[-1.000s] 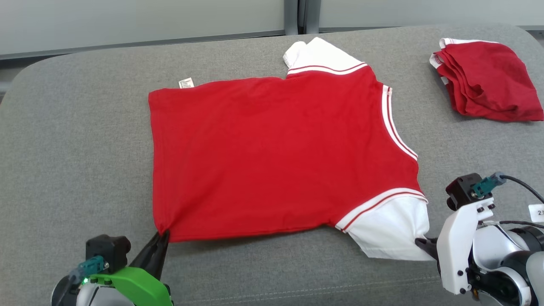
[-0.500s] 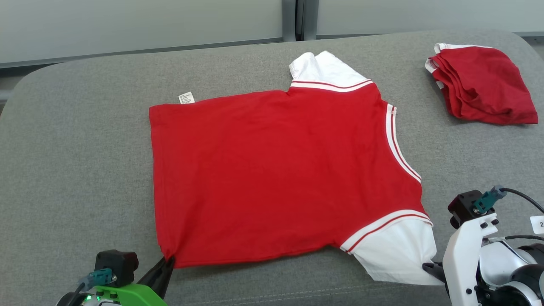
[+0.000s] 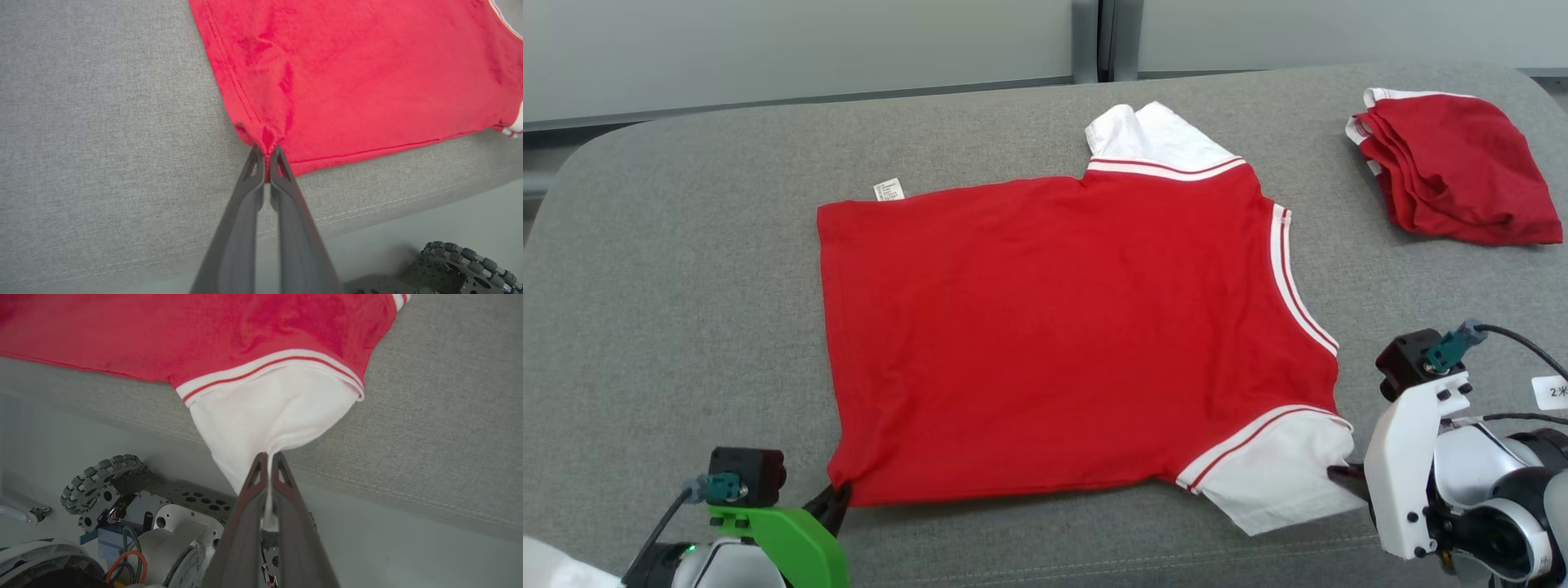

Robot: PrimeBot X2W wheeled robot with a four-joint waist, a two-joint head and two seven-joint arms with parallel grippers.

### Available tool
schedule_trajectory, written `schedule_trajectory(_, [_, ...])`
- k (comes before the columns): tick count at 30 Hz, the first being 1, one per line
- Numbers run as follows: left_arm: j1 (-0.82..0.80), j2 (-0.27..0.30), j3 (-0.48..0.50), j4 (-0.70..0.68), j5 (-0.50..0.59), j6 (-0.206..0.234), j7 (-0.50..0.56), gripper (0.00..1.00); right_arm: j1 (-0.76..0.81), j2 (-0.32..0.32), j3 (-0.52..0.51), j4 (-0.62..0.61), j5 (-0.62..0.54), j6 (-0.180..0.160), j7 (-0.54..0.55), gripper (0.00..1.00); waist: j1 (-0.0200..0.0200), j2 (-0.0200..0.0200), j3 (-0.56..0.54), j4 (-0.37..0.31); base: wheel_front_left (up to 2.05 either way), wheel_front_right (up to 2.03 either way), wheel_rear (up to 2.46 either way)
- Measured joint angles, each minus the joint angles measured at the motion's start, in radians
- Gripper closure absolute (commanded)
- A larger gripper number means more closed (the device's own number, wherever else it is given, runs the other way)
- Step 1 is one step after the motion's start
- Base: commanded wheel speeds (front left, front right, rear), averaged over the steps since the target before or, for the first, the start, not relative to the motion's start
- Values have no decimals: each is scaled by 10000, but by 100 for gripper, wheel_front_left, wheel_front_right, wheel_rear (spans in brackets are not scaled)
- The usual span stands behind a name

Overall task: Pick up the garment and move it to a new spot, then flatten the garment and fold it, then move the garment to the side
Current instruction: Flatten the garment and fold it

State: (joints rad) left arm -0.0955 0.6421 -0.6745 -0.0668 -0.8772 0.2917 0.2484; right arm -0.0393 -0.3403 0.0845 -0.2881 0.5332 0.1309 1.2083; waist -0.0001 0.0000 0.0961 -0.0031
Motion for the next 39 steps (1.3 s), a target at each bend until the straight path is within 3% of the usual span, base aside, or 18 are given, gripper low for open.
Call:
schedule_trajectory(7, [-1513,-27,-372,422,54,-366,1402,100,-1405,-25,-6,928,-63,0,-23,100,0,0,56,37,0,0,0])
schedule_trajectory(16, [-2820,-694,-261,1158,-476,-148,2652,100,-3057,-88,71,2499,-295,0,-318,100,0,0,285,36,0,0,0])
schedule_trajectory(25, [-3734,-1344,155,2443,-713,215,2742,100,-4318,104,314,4134,-533,0,-815,100,1,0,686,4,0,0,0])
schedule_trajectory(39, [-4967,-1988,23,3856,-546,-125,2522,100,-6249,453,698,5985,-936,0,-1204,100,1,0,1451,21,0,0,0])
